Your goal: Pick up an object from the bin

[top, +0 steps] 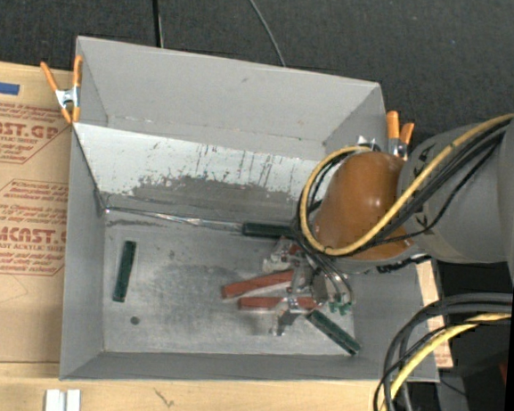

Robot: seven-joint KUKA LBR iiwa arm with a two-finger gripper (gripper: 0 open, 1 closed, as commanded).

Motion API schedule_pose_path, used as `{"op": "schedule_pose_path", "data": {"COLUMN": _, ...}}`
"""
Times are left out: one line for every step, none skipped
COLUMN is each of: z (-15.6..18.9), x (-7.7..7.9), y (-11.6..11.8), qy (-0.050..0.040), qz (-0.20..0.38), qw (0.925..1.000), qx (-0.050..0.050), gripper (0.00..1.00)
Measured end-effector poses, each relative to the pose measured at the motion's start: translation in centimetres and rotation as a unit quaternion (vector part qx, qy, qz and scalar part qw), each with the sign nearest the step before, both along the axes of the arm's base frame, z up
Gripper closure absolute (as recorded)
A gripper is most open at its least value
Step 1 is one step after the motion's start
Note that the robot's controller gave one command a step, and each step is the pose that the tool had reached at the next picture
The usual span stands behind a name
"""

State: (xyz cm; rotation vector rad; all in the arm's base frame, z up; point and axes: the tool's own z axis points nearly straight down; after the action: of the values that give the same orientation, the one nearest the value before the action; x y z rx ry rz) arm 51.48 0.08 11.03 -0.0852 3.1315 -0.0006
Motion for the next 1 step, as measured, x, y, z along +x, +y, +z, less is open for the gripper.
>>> {"op": "schedule_pose_path", "data": {"z": -3.33, "x": -0.02, "y": 0.32, "qy": -0.0105, "qz": -0.097, "qw": 0.9952, "qx": 0.002, "gripper": 1.00}}
